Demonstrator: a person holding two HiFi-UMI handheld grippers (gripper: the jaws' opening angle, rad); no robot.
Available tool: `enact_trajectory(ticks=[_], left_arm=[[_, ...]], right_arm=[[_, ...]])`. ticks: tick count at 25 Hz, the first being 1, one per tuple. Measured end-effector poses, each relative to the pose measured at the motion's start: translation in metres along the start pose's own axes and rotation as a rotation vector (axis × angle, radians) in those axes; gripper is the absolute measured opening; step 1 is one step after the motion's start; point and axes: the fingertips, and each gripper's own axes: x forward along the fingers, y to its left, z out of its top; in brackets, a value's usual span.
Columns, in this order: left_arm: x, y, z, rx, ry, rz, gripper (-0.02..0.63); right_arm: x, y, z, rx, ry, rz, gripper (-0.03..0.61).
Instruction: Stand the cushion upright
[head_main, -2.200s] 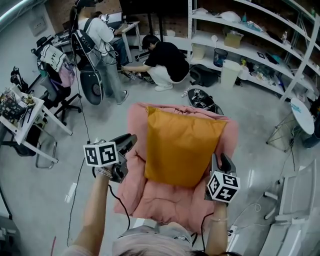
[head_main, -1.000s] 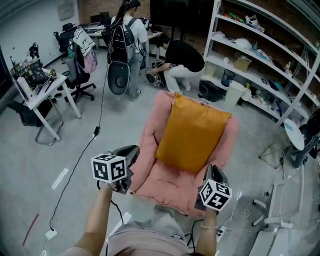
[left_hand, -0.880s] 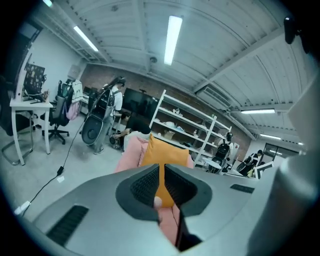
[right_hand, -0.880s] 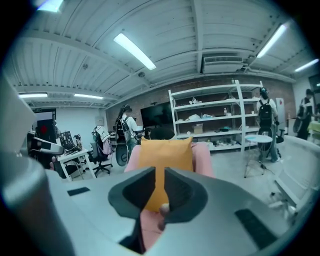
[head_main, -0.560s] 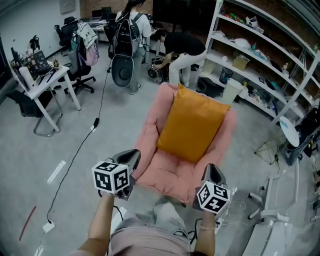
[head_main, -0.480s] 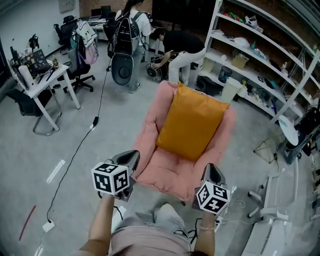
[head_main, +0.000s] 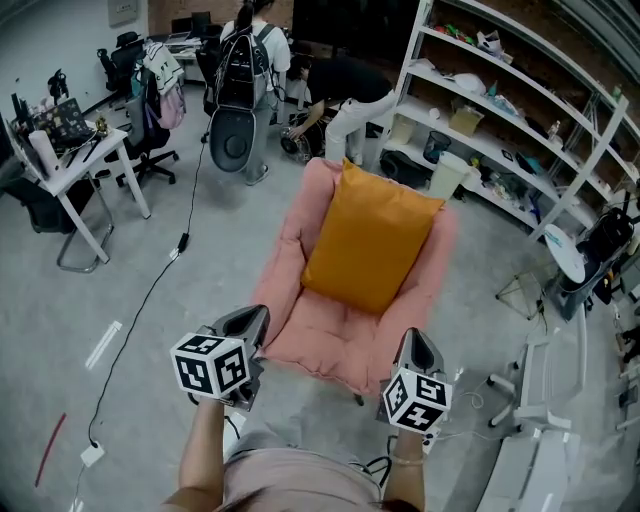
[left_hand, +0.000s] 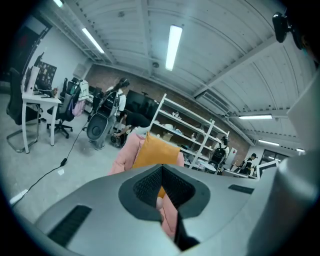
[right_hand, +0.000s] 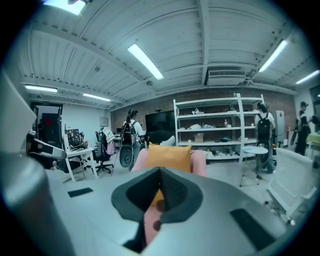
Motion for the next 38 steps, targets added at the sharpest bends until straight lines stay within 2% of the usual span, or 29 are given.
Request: enact_trajectory(ticks=[7, 21, 38], left_arm=[[-0.025, -0.022, -0.012, -0.025, 0.010, 0.015, -0.002], [-0.083, -0.085, -0.054, 0.014, 0.060, -0.011, -0.003], [-0.155, -0.123, -0.098, 0.048, 0.073, -0.039, -0.003]], right_arm=[[-0.036, 0.003, -0.008, -0.031, 0.008, 0.035, 0.017], [-0.126, 0.003, -0.016, -0.054, -0.031, 0.066, 0.017], [-0.221, 0.013, -0.049, -0.063, -0.030, 0.062, 0.017]])
